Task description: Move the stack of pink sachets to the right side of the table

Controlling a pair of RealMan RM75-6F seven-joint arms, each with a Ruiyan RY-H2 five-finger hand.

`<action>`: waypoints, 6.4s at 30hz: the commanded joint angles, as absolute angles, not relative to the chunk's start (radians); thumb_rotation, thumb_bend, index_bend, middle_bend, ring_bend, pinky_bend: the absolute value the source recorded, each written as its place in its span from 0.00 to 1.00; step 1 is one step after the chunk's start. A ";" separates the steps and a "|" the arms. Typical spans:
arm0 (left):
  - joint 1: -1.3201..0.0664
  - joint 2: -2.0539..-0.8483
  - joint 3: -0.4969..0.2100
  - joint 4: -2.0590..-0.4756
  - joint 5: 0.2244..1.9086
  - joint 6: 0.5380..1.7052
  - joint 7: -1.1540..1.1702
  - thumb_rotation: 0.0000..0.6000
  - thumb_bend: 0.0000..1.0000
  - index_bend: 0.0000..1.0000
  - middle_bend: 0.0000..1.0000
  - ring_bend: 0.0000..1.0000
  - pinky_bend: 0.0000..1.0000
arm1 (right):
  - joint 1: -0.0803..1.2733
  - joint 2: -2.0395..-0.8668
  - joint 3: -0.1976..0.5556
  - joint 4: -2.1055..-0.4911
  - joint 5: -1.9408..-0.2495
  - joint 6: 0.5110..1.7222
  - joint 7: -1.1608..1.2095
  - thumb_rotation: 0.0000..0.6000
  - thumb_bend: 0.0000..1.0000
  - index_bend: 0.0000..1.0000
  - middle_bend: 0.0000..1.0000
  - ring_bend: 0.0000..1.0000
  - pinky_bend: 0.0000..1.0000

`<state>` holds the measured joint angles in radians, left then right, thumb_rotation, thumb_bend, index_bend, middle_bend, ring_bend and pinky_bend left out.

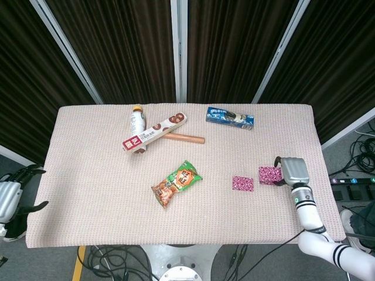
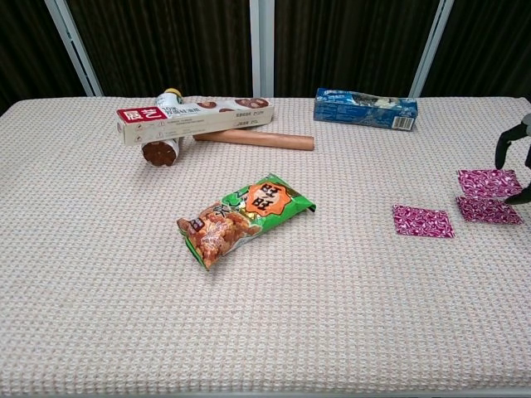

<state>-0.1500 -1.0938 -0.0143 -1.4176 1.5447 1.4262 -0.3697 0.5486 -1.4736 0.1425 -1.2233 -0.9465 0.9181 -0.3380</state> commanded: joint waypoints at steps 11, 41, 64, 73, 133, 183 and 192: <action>-0.149 -1.095 -0.012 -1.436 1.539 1.422 -0.329 1.00 0.00 0.31 0.29 0.23 0.34 | 0.520 -1.526 0.118 -1.056 -1.024 0.845 -0.199 0.95 0.00 0.46 1.00 1.00 1.00; -0.153 -1.091 -0.016 -1.418 1.534 1.414 -0.337 1.00 0.00 0.31 0.29 0.23 0.34 | 0.527 -1.577 0.149 -1.008 -1.008 0.808 -0.217 0.95 0.00 0.46 1.00 1.00 1.00; -0.150 -1.083 -0.017 -1.419 1.535 1.423 -0.339 1.00 0.00 0.31 0.29 0.23 0.34 | 0.531 -1.588 0.158 -1.010 -0.975 0.794 -0.258 0.94 0.00 0.41 1.00 1.00 1.00; -0.148 -1.081 -0.017 -1.424 1.536 1.427 -0.338 1.00 0.00 0.31 0.29 0.23 0.34 | 0.528 -1.582 0.163 -1.030 -0.986 0.814 -0.253 0.94 0.00 0.41 1.00 1.00 1.00; -0.137 -1.062 -0.028 -1.407 1.532 1.450 -0.392 1.00 0.00 0.31 0.29 0.23 0.34 | 0.680 -1.596 0.113 -1.261 -0.780 0.794 -0.442 0.75 0.00 0.38 1.00 1.00 1.00; -0.140 -1.069 -0.028 -1.400 1.536 1.443 -0.397 1.00 0.00 0.31 0.29 0.23 0.34 | 0.641 -1.504 0.135 -1.289 -0.782 0.866 -0.401 0.90 0.00 0.45 1.00 1.00 1.00; -0.145 -1.077 -0.025 -1.402 1.538 1.433 -0.382 1.00 0.00 0.31 0.29 0.23 0.34 | 0.599 -1.485 0.112 -1.192 -0.796 0.825 -0.339 0.91 0.00 0.45 1.00 1.00 1.00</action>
